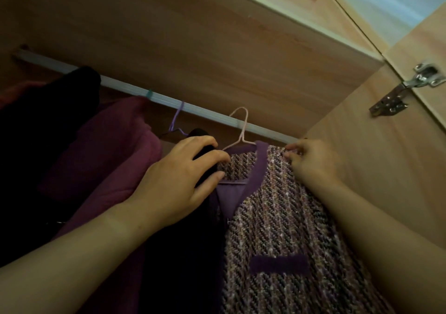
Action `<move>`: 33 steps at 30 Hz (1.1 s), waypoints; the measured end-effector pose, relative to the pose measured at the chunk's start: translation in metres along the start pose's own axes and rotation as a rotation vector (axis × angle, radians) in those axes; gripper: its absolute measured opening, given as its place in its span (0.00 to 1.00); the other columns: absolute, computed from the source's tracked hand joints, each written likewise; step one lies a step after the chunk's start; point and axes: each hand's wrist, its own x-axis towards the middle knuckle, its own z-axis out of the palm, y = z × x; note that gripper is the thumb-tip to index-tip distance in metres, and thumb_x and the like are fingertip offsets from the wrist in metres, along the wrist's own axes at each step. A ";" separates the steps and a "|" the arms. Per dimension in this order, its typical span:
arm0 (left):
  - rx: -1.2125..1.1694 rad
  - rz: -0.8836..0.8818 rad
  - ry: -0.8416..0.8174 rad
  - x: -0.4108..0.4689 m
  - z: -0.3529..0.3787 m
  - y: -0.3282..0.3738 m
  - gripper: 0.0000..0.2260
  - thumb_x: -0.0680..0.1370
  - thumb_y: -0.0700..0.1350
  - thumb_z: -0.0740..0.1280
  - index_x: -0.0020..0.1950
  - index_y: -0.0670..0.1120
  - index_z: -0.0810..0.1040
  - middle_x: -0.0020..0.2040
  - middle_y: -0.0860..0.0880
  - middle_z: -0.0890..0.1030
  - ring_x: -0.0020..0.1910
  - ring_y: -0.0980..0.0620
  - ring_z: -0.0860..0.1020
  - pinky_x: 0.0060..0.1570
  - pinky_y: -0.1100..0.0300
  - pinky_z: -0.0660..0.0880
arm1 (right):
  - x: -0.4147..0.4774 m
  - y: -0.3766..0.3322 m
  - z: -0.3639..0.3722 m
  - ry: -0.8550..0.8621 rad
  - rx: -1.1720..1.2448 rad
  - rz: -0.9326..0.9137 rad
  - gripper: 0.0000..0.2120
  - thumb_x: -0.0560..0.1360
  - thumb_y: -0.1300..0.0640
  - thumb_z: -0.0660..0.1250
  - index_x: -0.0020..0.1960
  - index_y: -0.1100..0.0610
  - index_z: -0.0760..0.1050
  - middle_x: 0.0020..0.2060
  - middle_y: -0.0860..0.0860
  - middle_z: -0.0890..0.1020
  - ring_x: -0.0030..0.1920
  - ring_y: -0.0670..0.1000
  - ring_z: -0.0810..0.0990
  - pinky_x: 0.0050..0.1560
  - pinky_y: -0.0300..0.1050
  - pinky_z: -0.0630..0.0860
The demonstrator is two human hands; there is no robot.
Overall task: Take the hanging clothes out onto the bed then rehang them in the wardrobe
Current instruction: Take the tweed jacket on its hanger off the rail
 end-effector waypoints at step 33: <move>-0.116 -0.245 -0.190 -0.030 0.032 0.096 0.23 0.77 0.55 0.63 0.71 0.49 0.69 0.73 0.42 0.65 0.70 0.41 0.65 0.63 0.46 0.68 | -0.141 0.033 -0.201 0.002 -0.085 -0.053 0.07 0.72 0.61 0.70 0.48 0.53 0.83 0.40 0.51 0.82 0.41 0.46 0.78 0.44 0.28 0.69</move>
